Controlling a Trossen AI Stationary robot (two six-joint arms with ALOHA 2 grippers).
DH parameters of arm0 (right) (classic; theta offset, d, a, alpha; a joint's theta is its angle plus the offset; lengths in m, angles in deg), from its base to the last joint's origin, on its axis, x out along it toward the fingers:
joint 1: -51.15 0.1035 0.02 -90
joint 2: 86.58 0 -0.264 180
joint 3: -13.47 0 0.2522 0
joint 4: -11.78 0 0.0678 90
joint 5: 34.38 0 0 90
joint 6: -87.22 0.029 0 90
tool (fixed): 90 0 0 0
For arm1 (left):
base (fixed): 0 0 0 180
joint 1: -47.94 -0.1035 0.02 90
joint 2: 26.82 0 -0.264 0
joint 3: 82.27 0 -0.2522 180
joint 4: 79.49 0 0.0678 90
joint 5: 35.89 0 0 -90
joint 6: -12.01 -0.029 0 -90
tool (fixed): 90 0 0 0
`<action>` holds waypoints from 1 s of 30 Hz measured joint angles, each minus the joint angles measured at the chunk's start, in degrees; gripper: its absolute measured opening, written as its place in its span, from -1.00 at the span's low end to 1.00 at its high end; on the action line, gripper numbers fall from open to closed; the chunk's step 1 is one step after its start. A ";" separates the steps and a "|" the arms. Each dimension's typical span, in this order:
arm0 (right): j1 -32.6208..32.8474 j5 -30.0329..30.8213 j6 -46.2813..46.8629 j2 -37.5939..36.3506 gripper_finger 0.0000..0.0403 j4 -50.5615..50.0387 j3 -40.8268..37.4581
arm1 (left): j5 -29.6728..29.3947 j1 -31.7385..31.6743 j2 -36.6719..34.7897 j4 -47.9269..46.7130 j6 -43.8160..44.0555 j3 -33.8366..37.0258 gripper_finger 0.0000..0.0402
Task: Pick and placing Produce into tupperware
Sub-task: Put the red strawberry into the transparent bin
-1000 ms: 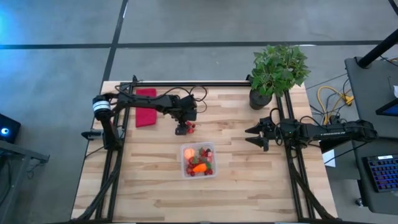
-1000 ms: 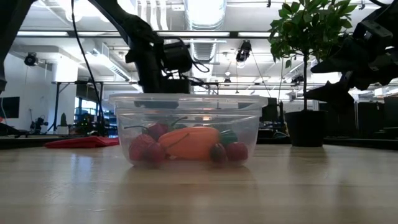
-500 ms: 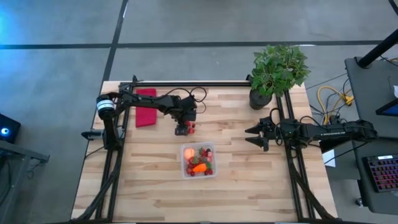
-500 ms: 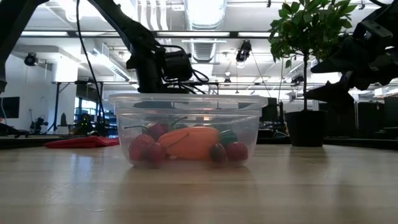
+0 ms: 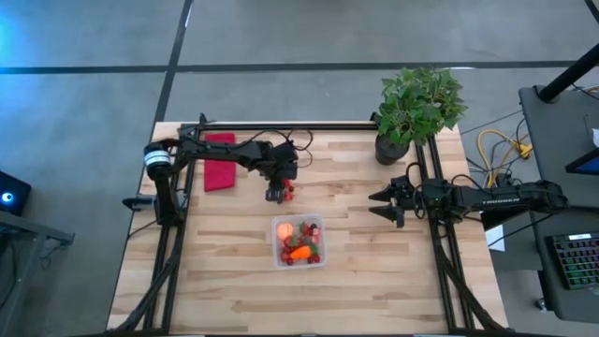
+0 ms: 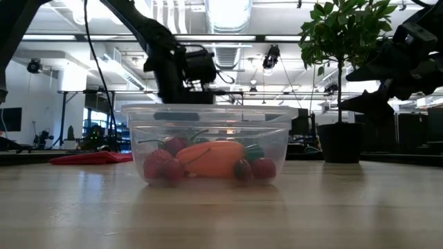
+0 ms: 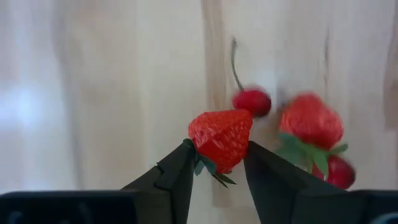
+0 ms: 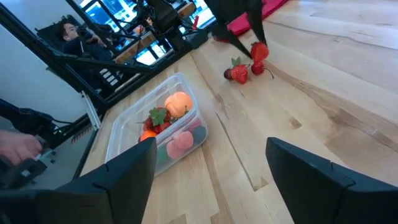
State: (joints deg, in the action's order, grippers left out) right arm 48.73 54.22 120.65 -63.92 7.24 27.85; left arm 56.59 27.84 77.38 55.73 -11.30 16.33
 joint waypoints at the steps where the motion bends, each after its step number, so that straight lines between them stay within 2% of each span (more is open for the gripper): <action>1: 0.00 0.01 0.00 0.00 0.46 -0.01 -0.01 | -0.33 0.00 -0.40 0.04 0.00 -0.66 -0.41; 9: 0.01 0.01 0.00 0.00 0.45 0.00 0.00 | -2.24 0.95 -5.79 -2.12 3.06 -4.89 -0.41; 16: 0.02 0.01 0.00 0.00 0.45 -0.01 0.01 | 9.54 6.53 -12.39 -6.50 12.41 -4.15 -0.41; 21: 0.00 0.01 0.00 0.00 0.46 -0.01 -0.01 | 16.64 12.57 -14.14 -8.18 20.44 -3.48 -0.41; 30: 0.00 0.00 0.00 0.00 0.45 -0.01 0.00 | 16.75 21.76 -9.60 -6.09 38.18 -3.56 -0.40</action>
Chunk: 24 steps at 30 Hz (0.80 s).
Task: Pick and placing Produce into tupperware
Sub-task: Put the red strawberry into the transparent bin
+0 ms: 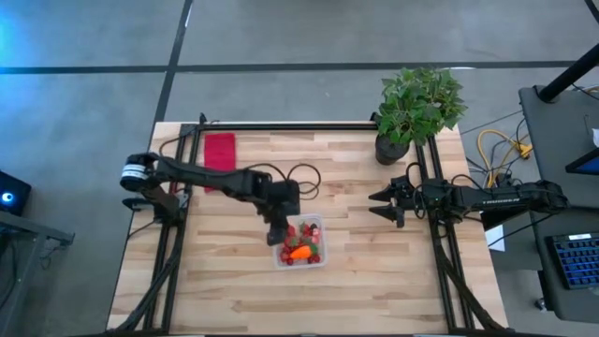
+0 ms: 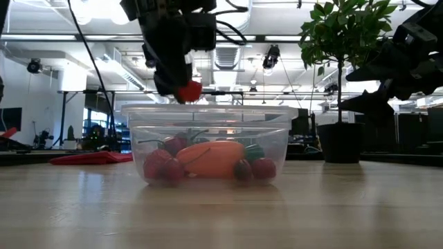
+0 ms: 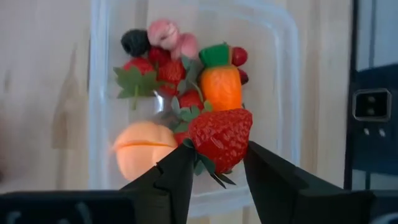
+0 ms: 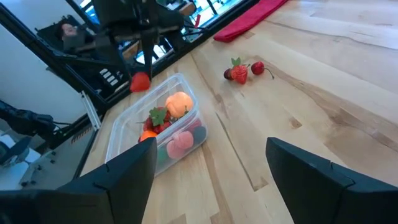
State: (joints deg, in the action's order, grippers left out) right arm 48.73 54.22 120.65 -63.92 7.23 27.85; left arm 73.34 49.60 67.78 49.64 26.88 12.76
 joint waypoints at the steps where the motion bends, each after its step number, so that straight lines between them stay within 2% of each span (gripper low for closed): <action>1: 0.00 0.01 0.00 0.00 0.46 0.02 0.01 | -0.56 0.54 0.52 0.21 1.79 -0.24 -0.38; 5: 0.00 -0.01 0.00 0.00 0.47 0.02 0.01 | -2.89 1.99 1.49 1.07 3.61 -1.46 -0.25; 11: 0.00 -0.01 0.00 0.00 0.45 0.02 -0.01 | -6.60 1.73 0.10 0.52 4.26 -1.93 0.06; 14: 0.00 0.00 0.00 0.00 0.45 0.00 0.01 | -6.84 0.85 -1.04 -0.32 0.59 -1.96 0.17; 20: 0.01 -0.01 0.00 0.00 0.47 0.00 -0.01 | -15.81 -3.41 -3.05 -6.53 -8.63 -2.06 0.18; 24: 0.02 -0.01 0.00 0.00 0.47 0.00 0.01 | -16.35 -8.91 -2.72 -8.94 -12.51 -0.73 0.16</action>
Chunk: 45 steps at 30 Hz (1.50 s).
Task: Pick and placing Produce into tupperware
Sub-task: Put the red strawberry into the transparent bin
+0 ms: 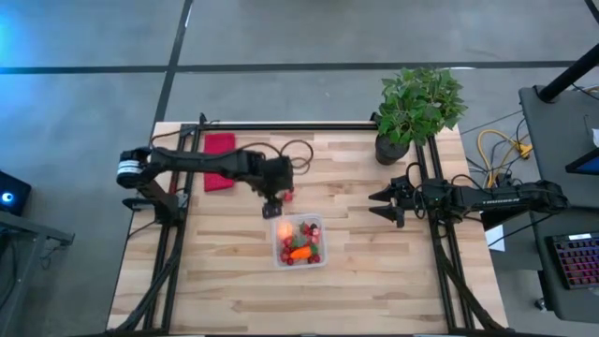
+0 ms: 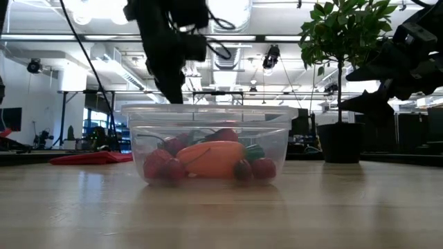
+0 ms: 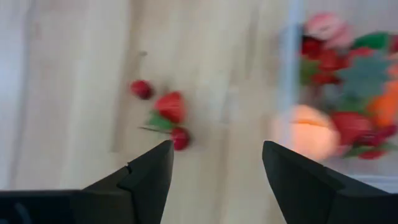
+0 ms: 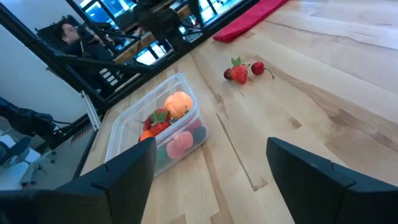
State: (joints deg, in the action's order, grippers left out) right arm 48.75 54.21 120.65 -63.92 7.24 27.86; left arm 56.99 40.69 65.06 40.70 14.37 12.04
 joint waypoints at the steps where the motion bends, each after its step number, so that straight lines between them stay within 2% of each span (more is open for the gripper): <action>1: 0.00 0.00 0.00 0.00 0.46 0.00 0.00 | -0.01 -1.04 0.38 0.27 -1.32 0.21 0.16; 4: 0.00 0.01 0.00 0.00 0.45 0.00 0.00 | 0.04 -3.32 1.36 -0.13 -4.77 1.20 0.16; 9: 0.00 0.00 0.00 0.00 0.45 0.01 -0.01 | -0.01 -3.64 3.14 1.74 -7.71 1.24 0.16; 16: 0.00 0.00 0.00 0.00 0.47 0.00 0.00 | -0.51 -3.69 7.33 7.09 -7.75 1.35 0.16; 20: 0.00 0.00 0.00 0.00 0.46 0.02 -0.02 | -0.73 -3.67 9.68 6.81 -7.66 1.35 0.16; 28: 0.00 0.00 0.00 0.00 0.47 0.01 -0.02 | -5.20 -3.67 11.22 8.80 -7.66 1.35 0.16; 45: 0.00 0.00 0.00 0.00 0.47 0.02 -0.02 | -4.76 -3.73 15.42 10.67 -9.46 1.35 0.16</action>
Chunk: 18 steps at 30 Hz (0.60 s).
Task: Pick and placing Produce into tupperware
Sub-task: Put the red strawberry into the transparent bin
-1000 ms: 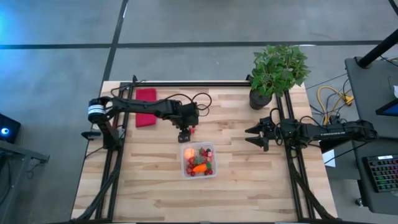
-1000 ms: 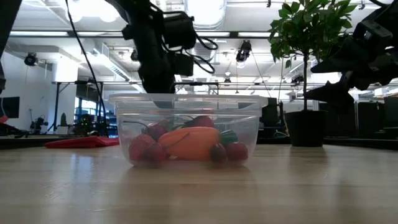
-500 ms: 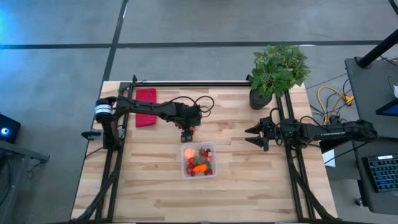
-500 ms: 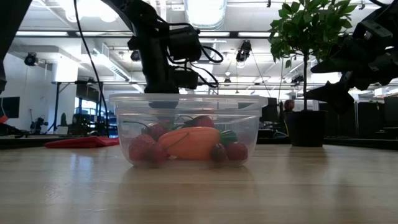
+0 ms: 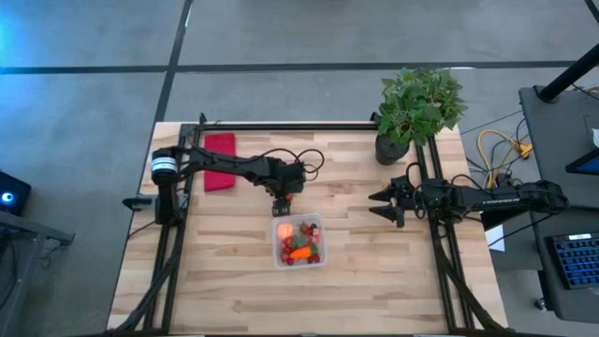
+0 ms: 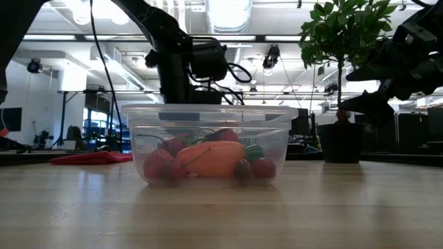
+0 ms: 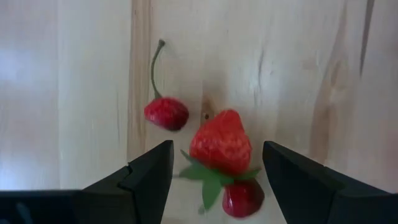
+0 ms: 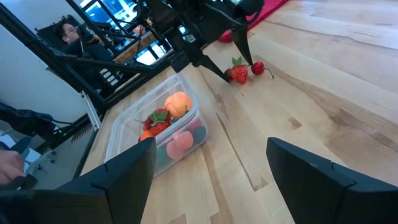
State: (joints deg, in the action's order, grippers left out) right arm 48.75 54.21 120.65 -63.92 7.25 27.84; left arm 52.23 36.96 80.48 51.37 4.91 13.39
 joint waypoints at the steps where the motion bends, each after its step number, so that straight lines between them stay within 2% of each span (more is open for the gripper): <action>1: -0.02 0.00 0.00 0.00 0.47 -0.02 0.00 | 0.00 -0.01 0.33 0.46 -0.54 0.00 0.16; 10: 0.01 0.00 0.00 0.00 0.45 0.00 0.00 | 0.19 -0.33 0.86 0.89 -0.85 0.00 0.14; 18: -0.01 0.00 0.00 0.00 0.47 -0.01 0.01 | -0.01 -0.96 0.70 0.99 -0.85 0.00 -0.15</action>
State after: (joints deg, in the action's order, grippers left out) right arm 48.74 54.21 120.65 -63.92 7.25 27.85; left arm 52.22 35.99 81.18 52.36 4.06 13.39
